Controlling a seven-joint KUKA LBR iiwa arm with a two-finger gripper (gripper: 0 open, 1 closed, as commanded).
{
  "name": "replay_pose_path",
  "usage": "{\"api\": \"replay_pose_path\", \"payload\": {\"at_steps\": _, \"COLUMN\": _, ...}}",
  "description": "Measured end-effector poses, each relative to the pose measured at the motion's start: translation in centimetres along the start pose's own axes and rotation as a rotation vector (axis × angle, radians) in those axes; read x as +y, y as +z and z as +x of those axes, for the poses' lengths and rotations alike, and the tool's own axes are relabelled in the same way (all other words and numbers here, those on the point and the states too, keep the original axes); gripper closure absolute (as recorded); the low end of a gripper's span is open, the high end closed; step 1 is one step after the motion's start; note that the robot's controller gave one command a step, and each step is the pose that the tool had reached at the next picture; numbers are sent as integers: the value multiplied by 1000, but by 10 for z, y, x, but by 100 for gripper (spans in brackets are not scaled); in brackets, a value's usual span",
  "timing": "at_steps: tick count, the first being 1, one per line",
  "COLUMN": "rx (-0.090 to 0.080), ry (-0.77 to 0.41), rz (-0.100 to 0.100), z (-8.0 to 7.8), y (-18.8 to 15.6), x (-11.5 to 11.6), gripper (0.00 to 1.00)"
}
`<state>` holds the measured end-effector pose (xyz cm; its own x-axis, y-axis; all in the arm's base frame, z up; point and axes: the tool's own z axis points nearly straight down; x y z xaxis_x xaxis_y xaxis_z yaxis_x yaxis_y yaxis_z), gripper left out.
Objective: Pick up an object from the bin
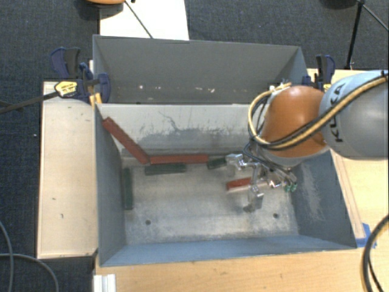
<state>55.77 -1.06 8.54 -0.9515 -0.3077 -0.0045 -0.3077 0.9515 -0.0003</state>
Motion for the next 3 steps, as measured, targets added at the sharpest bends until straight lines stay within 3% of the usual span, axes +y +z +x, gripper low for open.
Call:
{"api": "replay_pose_path", "payload": {"at_steps": 1, "rx": 1, "ry": 82, "rz": 1, "z": -11, "y": 15, "x": -61, "gripper": 100}}
{"api": "replay_pose_path", "payload": {"at_steps": 2, "rx": 1, "ry": 83, "rz": 0, "z": -11, "y": 15, "x": -60, "gripper": 100}}
{"api": "replay_pose_path", "payload": {"at_steps": 3, "rx": -3, "ry": 95, "rz": 2, "z": 4, "y": -152, "x": -48, "gripper": 100}}
